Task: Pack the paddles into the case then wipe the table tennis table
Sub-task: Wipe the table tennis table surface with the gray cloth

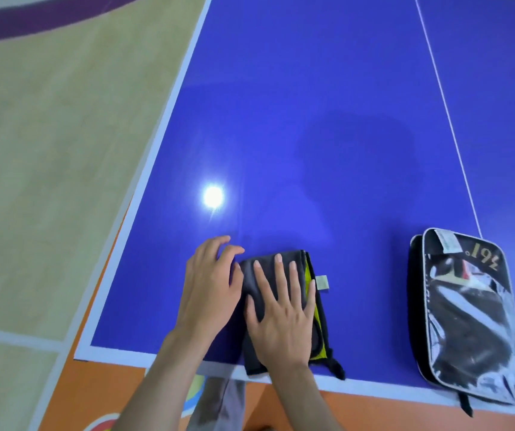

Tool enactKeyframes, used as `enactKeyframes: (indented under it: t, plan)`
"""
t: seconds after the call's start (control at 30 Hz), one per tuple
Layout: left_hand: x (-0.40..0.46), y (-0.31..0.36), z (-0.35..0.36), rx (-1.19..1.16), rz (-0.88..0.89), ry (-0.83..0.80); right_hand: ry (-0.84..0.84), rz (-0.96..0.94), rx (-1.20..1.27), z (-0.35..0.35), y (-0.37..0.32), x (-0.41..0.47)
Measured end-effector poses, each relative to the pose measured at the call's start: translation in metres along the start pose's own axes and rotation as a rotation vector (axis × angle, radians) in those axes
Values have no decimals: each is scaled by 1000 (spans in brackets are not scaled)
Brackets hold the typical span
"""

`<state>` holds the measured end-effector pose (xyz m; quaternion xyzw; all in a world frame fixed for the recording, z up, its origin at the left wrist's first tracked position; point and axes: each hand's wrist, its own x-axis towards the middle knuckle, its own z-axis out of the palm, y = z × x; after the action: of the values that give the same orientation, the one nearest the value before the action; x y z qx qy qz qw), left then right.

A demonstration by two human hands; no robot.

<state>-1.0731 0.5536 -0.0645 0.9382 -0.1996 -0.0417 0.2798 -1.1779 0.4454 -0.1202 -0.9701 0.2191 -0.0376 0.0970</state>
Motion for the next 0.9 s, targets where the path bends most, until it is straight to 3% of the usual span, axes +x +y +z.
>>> enactKeyframes:
  t: [0.6,0.9]
  plan:
    - [198,0,28,-10,62,-11,44,195,-12,12,40,360]
    - [243,-6,40,-57,171,-7,52,211,36,6,78,471]
